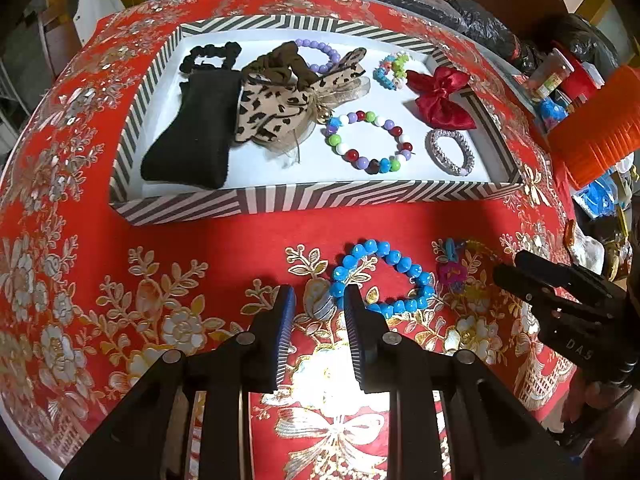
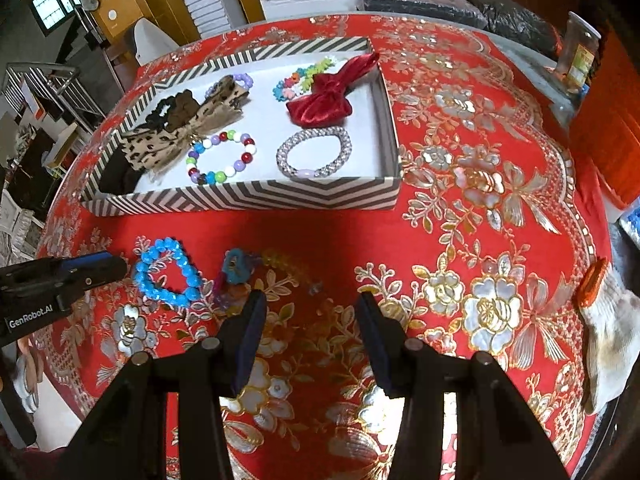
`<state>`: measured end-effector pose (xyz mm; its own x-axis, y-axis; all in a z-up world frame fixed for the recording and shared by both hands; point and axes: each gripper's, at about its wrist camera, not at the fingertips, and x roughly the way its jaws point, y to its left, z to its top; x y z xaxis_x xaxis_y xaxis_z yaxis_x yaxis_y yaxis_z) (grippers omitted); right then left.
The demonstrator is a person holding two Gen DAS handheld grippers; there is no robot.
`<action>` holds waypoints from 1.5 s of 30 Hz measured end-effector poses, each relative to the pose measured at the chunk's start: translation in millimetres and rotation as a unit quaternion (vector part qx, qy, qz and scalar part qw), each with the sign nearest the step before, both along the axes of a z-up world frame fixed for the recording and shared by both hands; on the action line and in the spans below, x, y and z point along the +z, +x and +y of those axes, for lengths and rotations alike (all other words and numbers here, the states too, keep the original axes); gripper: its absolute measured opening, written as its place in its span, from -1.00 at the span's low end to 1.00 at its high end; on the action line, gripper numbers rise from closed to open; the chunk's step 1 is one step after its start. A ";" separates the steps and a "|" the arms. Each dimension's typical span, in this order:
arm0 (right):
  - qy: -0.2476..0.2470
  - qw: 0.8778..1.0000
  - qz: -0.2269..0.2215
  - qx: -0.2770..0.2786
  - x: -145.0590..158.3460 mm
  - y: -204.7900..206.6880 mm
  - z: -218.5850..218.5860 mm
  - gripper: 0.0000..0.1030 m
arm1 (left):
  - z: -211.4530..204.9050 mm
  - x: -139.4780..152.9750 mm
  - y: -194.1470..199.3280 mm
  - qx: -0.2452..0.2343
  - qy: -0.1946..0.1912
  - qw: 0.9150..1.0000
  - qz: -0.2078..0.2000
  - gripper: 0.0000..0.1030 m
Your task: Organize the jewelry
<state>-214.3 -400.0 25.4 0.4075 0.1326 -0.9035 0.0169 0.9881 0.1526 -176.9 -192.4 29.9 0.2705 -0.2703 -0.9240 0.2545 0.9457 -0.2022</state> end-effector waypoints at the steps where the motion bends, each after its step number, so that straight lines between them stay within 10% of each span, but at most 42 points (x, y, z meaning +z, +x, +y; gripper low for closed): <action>1: 0.000 1.000 0.001 0.000 -1.4 1.5 1.4 -0.05 | -0.7 -1.3 0.5 0.001 0.000 1.000 0.001 -0.67; 18: -0.024 1.000 -0.010 -0.006 -10.3 3.3 3.5 -0.07 | -21.8 -10.6 5.8 -0.015 0.010 1.000 0.001 -0.60; 27: -0.021 1.000 -0.014 -0.010 -10.6 2.7 0.7 -0.81 | -26.6 -11.2 1.0 -0.025 0.022 0.999 -0.014 -0.78; 45: 0.054 0.995 -0.078 0.006 58.8 -9.9 -0.2 -0.82 | -13.7 33.1 1.7 -0.032 -0.040 0.998 -0.025 -1.00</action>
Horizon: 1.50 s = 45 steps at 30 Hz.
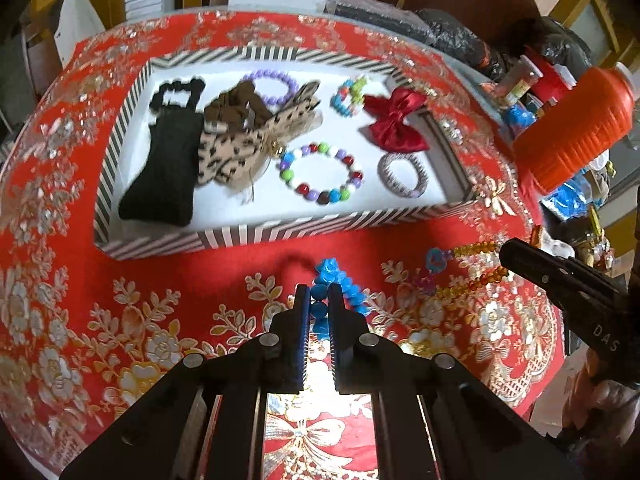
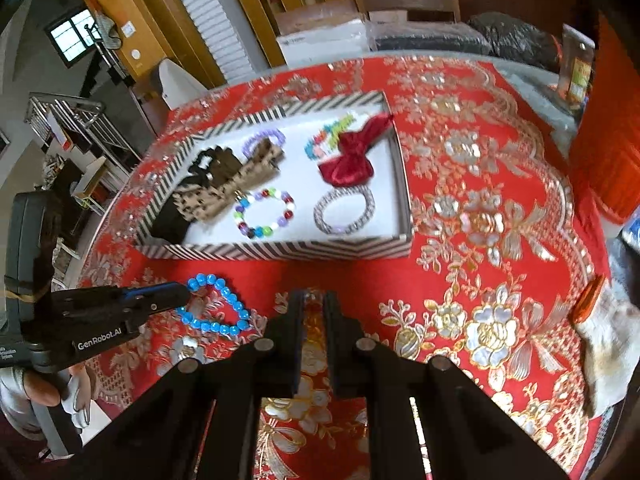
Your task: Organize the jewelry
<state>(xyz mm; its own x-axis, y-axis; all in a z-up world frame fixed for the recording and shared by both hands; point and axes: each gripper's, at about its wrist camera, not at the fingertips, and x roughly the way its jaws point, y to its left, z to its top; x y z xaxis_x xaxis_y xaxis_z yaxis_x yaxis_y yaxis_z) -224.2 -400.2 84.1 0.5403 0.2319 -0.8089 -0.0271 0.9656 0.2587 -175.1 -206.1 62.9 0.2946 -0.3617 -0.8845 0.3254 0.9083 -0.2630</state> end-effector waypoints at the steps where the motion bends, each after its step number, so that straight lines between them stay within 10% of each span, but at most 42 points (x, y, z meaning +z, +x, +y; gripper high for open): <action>1: -0.001 1.000 -0.004 0.002 4.1 -0.2 0.3 -0.82 | 0.2 4.7 -0.5 -0.001 0.000 1.000 -0.005 -1.00; 18: -0.019 0.998 -0.053 0.021 55.0 14.1 -2.5 -0.81 | 13.9 54.5 14.9 0.015 0.027 0.997 -0.066 -0.99; 45: -0.028 0.998 -0.037 0.031 49.5 80.2 8.7 -0.81 | 25.8 64.6 87.2 0.022 0.051 0.995 -0.084 -0.99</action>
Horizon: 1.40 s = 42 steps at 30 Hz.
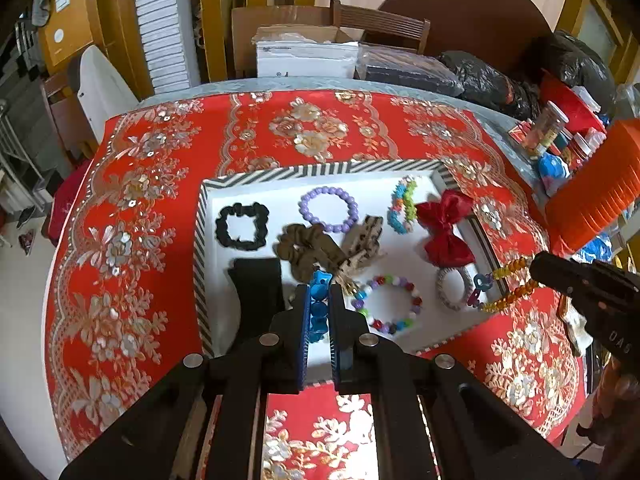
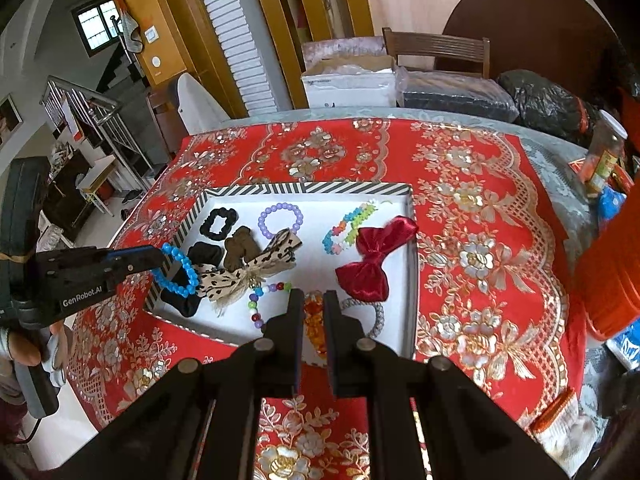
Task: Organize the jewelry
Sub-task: 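Carry the blue bracelet and the bead strand over the tray with both grippers, then lower and open both grippers to release the blue bracelet and strand in the tray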
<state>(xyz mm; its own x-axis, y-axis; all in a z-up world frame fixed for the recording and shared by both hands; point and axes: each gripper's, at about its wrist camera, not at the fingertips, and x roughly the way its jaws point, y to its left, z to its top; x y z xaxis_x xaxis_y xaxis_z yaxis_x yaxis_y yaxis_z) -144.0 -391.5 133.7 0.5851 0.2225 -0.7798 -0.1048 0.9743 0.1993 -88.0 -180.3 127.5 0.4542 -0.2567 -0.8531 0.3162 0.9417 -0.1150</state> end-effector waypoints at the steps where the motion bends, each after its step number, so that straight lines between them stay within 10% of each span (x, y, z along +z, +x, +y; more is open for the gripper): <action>1: 0.000 1.000 0.001 0.001 -0.8 3.2 1.2 -0.81 | 1.5 0.6 3.9 0.001 0.000 1.000 -0.001 -0.99; 19: 0.013 0.999 0.042 0.032 -27.7 66.3 32.4 -0.81 | 6.1 6.6 83.9 0.015 -0.030 0.999 0.011 -1.00; 42: -0.006 0.994 0.105 -0.019 -96.6 144.3 0.8 -0.81 | 13.9 -87.5 160.7 0.074 -0.001 0.994 0.085 -0.99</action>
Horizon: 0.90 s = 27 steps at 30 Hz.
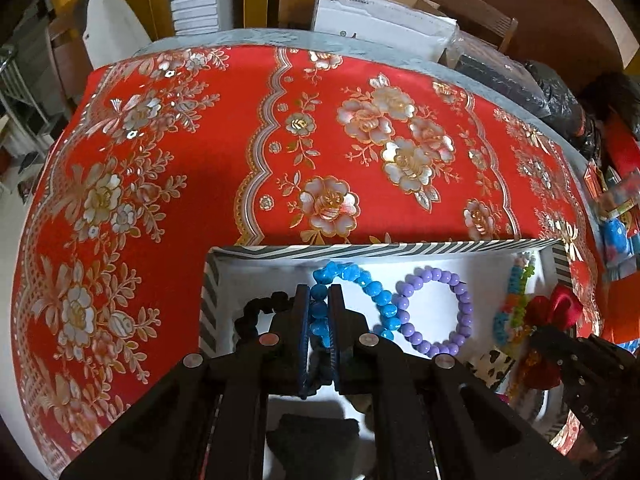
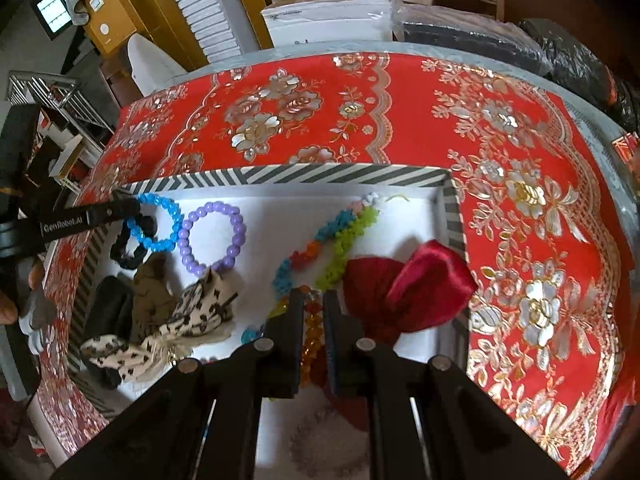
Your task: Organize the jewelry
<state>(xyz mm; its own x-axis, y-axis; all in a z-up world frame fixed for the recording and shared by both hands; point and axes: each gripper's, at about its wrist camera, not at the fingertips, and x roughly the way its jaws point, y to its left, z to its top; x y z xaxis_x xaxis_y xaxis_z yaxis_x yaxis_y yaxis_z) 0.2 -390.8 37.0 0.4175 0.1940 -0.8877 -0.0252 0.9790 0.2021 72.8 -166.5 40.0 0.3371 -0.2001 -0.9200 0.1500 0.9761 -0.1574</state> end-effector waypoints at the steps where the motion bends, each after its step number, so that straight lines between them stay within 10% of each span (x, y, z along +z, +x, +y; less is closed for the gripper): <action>1: 0.002 1.000 0.001 0.000 -1.6 2.5 0.9 -0.81 | -1.6 -1.2 -1.0 -0.002 0.001 1.000 0.000 -0.99; 27: -0.006 0.999 -0.020 -0.030 9.8 -26.9 12.0 -0.20 | -8.1 22.0 -45.8 0.008 0.029 0.999 -0.045 -0.66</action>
